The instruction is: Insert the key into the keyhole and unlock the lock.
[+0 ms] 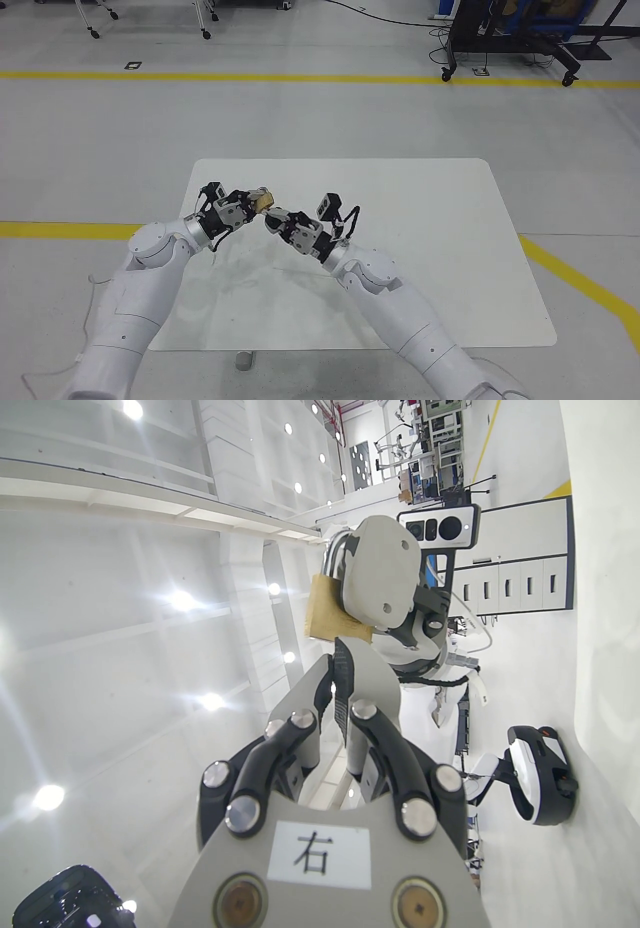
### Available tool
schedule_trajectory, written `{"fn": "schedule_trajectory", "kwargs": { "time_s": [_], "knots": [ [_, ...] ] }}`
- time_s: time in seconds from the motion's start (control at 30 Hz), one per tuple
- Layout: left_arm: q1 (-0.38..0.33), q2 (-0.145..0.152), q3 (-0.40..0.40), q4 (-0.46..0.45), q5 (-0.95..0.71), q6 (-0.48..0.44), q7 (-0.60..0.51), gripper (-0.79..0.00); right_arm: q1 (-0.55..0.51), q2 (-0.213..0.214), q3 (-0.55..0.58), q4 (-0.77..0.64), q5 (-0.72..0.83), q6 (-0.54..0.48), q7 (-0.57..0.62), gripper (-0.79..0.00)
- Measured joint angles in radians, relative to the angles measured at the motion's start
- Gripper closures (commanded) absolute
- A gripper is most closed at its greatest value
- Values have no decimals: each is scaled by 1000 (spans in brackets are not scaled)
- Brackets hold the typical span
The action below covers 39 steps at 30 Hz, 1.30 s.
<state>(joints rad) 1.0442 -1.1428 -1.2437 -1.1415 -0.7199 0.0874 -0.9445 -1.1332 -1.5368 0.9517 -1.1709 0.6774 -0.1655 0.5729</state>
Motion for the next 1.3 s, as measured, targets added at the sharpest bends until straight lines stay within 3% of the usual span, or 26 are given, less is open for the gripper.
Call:
{"fn": "schedule_trajectory", "kwargs": {
  "time_s": [0.03,0.07,0.33,0.47,0.67,1.17,1.2,1.23,1.27,1.3],
  "knots": [
    [0,0,0,0,2,-1,0,0,1,-1,-1,2,-2,0,-3,-99],
    [0,0,0,0,3,-1,1,0,2,-1,-2,4,-7,0,-9,-102],
    [3,-1,1,-3,13,-17,13,0,0,-5,-7,7,-15,-5,-19,-83],
    [1,-2,3,-2,12,-5,15,0,3,-8,-16,12,-33,-9,-31,0],
    [2,-2,3,-6,23,-21,19,0,4,-12,-19,13,-29,-11,-46,0],
    [32,-1,-1,-53,123,-157,77,0,-12,-45,19,36,373,74,30,0],
    [33,-1,-2,-55,124,-159,79,0,-10,-45,20,39,376,76,35,-123],
    [33,-1,-3,-56,124,-161,81,0,-8,-45,21,41,376,77,39,-339],
    [33,-1,-5,-56,123,-164,84,0,-5,-45,22,43,369,77,43,-603],
    [33,-1,-7,-56,122,-165,86,0,-3,-45,22,43,359,74,45,-785]
  ]
}}
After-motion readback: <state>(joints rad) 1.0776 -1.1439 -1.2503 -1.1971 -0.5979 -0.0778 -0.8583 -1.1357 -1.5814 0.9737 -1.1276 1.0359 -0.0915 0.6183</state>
